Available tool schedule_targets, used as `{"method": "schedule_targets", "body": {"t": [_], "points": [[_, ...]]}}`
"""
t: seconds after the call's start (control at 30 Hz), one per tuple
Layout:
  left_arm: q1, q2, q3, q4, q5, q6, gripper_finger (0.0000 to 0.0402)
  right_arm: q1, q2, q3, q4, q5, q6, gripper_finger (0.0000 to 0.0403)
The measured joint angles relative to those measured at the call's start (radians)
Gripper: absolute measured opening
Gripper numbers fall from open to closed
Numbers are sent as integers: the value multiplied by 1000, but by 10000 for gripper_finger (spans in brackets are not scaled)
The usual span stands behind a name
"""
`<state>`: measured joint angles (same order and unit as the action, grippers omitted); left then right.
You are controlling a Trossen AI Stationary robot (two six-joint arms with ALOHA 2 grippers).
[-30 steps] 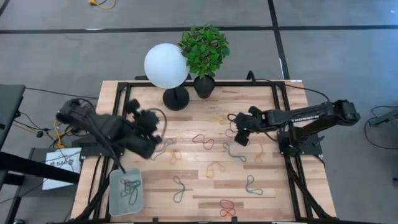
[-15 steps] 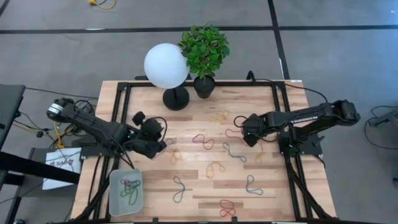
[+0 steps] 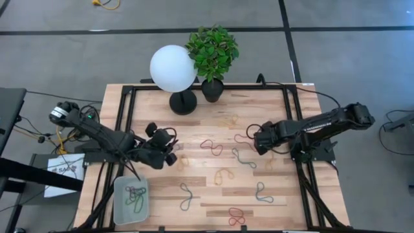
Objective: Pick and place items into bin
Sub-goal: Put the yellow rubber band into the gray bin
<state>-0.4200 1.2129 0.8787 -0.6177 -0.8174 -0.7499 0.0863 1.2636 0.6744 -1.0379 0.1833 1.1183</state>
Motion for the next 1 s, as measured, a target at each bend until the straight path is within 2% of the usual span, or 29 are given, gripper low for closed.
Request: {"method": "schedule_targets", "body": {"t": [0.4, 0.53, 1.0], "points": [[-42, 0, 0, 43, -17, 2, 91, 14, 0, -137, 97, -95, 8, 124], [-41, 0, 0, 43, -21, 2, 91, 14, 0, -139, 146, -104, 8, 124], [-41, 0, 0, 49, -21, 2, 91, 26, 0, -139, 146, -100, 41, 124]]}}
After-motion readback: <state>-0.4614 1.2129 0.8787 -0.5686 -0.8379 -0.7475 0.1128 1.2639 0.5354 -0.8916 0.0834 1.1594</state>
